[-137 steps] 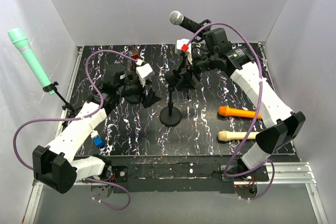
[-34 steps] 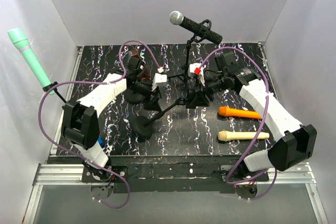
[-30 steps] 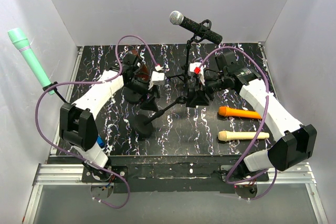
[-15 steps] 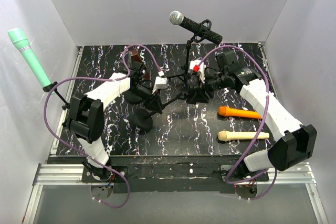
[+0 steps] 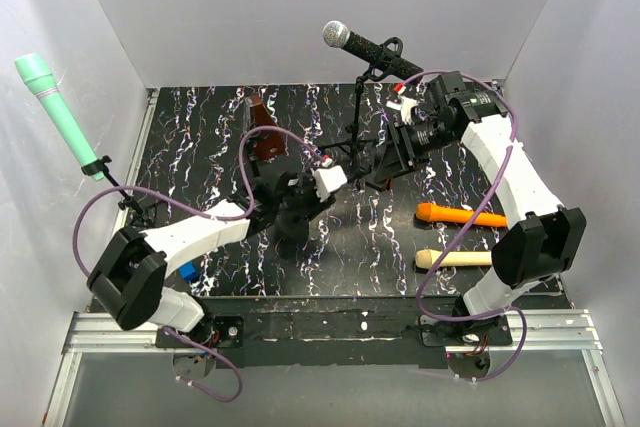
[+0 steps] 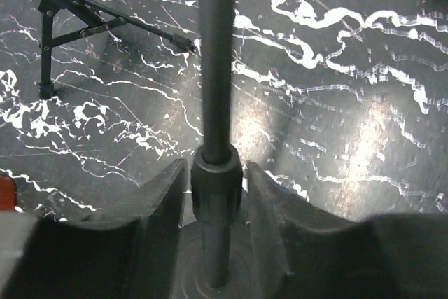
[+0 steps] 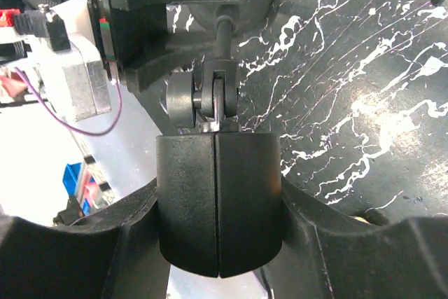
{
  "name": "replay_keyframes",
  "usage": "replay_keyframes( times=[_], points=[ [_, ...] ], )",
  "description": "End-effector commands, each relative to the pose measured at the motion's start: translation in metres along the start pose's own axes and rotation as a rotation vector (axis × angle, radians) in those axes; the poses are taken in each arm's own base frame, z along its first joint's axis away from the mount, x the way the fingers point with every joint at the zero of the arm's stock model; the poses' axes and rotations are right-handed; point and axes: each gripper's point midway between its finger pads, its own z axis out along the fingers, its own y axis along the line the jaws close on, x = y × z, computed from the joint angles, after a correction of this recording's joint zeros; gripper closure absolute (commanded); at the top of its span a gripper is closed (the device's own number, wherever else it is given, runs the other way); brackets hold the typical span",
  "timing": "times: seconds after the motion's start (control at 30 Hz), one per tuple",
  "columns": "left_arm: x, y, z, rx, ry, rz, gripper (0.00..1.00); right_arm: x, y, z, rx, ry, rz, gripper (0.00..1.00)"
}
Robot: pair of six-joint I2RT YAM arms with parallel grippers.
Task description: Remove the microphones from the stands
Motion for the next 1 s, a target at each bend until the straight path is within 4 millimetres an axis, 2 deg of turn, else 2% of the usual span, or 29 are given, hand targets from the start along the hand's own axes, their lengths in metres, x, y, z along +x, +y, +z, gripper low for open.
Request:
replay_keyframes(
  times=[0.0,0.03,0.1,0.2,0.27,0.33,0.37,0.4,0.5,0.67,0.83,0.9,0.97],
  points=[
    [-0.026,0.02,0.004,-0.086,0.0,-0.208,0.52,-0.009,0.026,-0.018,-0.051,-0.041,0.026,0.99],
    [-0.028,0.013,0.001,-0.044,-0.008,-0.249,0.42,-0.009,0.024,-0.018,-0.048,-0.05,-0.007,0.99],
    [-0.03,0.008,-0.006,0.028,-0.038,-0.288,0.29,-0.011,0.023,-0.02,-0.03,-0.078,-0.082,0.99],
    [-0.025,0.015,-0.014,0.171,-0.06,-0.319,0.27,-0.014,0.015,-0.02,0.003,-0.096,-0.19,0.99],
    [-0.017,0.013,-0.019,0.325,-0.06,-0.364,0.27,-0.018,0.008,-0.02,0.03,-0.102,-0.253,0.99],
    [-0.004,0.008,-0.019,0.46,-0.005,-0.354,0.29,-0.023,0.002,-0.02,0.054,-0.116,-0.31,0.99],
    [-0.006,0.009,-0.017,0.511,-0.009,-0.318,0.3,-0.025,0.0,-0.019,0.064,-0.122,-0.328,0.99],
    [-0.003,0.001,-0.02,0.581,0.004,-0.325,0.3,-0.028,-0.001,-0.018,0.07,-0.132,-0.352,0.99],
    [-0.01,0.001,-0.014,0.649,-0.036,-0.317,0.32,-0.036,-0.003,-0.017,0.085,-0.156,-0.431,0.99],
    [-0.015,0.006,-0.001,0.676,-0.077,-0.308,0.36,-0.043,0.002,-0.015,0.09,-0.162,-0.509,0.99],
    [-0.032,0.019,0.011,0.621,-0.138,-0.29,0.4,-0.041,0.007,-0.013,0.08,-0.161,-0.526,0.99],
    [-0.039,0.021,0.013,0.601,-0.156,-0.298,0.46,-0.04,0.008,-0.012,0.077,-0.157,-0.527,0.99],
    [-0.044,0.02,0.016,0.581,-0.166,-0.278,0.6,-0.039,0.009,-0.012,0.072,-0.157,-0.512,0.99]
  ],
)
